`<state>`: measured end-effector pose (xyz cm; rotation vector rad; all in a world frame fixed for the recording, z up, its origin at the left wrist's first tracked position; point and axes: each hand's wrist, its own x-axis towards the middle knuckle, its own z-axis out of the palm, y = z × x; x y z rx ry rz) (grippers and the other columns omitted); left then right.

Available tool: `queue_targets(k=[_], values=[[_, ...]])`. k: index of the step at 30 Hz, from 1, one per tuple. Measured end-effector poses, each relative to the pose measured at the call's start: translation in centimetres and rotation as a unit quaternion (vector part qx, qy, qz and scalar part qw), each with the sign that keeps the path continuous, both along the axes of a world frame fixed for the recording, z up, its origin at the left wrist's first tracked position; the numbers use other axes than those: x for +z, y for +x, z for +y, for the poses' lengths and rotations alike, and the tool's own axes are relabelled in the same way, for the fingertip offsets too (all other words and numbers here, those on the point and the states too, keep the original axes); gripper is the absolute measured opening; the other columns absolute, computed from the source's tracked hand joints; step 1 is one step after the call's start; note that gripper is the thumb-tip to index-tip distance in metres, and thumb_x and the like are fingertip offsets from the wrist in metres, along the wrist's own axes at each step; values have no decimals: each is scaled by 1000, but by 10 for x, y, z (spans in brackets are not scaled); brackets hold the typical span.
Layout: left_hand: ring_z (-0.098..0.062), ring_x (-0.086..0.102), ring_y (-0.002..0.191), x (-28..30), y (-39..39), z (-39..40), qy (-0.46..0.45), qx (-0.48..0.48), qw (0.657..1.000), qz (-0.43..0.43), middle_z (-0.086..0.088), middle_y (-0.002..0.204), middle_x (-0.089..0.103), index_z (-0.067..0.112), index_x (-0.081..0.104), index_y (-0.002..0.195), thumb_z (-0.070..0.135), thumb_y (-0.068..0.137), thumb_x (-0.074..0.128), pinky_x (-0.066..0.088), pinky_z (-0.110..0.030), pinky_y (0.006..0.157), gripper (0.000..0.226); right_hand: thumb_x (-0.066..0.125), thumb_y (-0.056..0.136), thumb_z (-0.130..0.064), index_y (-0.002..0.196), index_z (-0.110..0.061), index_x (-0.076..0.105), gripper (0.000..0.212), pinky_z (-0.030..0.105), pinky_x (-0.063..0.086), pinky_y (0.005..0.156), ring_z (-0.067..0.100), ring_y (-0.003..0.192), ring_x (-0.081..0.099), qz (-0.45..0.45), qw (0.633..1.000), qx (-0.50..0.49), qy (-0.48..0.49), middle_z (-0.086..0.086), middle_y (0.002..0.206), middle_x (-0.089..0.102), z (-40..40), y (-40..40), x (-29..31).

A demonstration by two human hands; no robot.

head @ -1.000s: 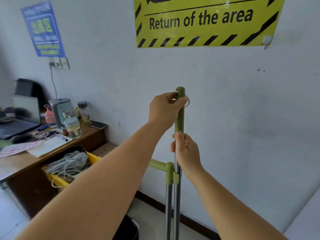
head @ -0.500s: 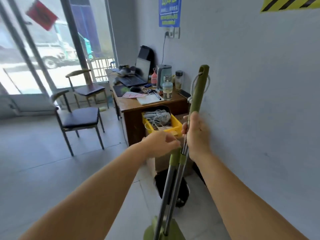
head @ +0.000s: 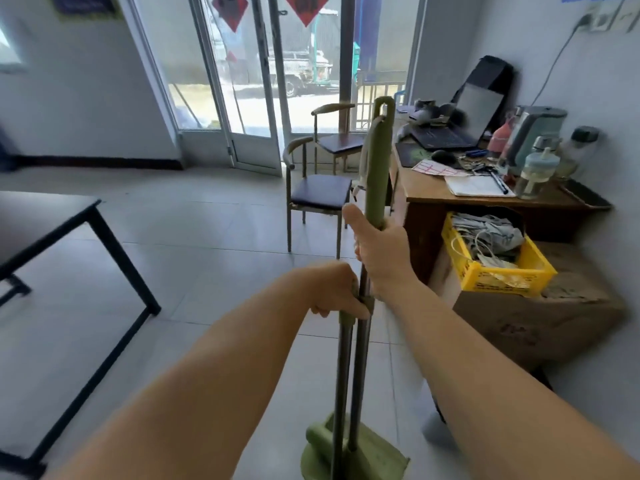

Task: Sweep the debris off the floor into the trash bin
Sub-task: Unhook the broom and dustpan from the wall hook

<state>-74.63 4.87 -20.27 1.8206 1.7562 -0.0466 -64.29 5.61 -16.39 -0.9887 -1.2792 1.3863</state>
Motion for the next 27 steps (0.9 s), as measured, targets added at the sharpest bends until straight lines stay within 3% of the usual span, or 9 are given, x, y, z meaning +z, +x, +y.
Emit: queue_targets(k=[5,9,12,15,17,20,25,27], values=[[-30,72,75,-17,-74,15,46,48,997,-28,-10,83,72,13,70,92,40,76,69,63,-46,72,31,65,85,-25,57,-17,49,33,28,39,54,12,51,41,-20,997,-70,-3,-4,48,41,31,-90,-5],[-27,71,76,-9,-136,32,72,92,992,-36,-7,81,71,14,68,86,38,77,70,62,-43,75,25,62,81,-17,49,-19,44,37,32,38,56,15,50,39,-14,998,-53,8,-5,43,39,57,-154,-4],[-21,62,66,7,-177,39,84,112,990,-30,-4,75,65,14,64,79,35,82,71,55,-30,62,22,59,79,-15,54,-19,41,31,30,35,53,16,51,37,-5,999,-28,14,-1,50,35,78,-188,5],[-17,53,55,18,-243,32,90,193,976,-32,-5,68,59,13,61,76,33,83,73,45,-25,50,25,59,78,-17,63,-20,44,21,25,35,49,12,51,40,20,994,-105,-6,-3,55,39,120,-192,18],[-15,51,52,22,-283,33,103,242,964,-46,-4,66,59,14,59,74,33,84,75,45,-25,48,26,59,74,-21,63,-21,44,19,29,36,53,13,54,40,28,991,-128,-2,-1,58,39,151,-202,27],[-14,55,57,21,-304,57,109,222,968,-37,-1,70,61,20,57,71,34,83,75,46,-24,53,26,59,73,-26,59,-23,42,21,33,39,60,14,56,40,8,996,-83,24,-1,56,39,174,-249,32],[-16,59,66,13,-346,108,107,226,968,-11,1,74,62,21,55,69,38,82,76,45,-23,57,29,61,79,-19,61,-19,46,23,25,34,45,10,43,37,30,999,-20,11,-1,53,38,222,-311,24],[-17,60,68,11,-366,130,99,235,967,-7,-2,79,65,17,61,78,39,82,76,48,-24,59,27,62,81,-19,60,-18,46,26,24,33,44,8,41,36,39,999,-7,15,0,52,38,248,-332,19]])
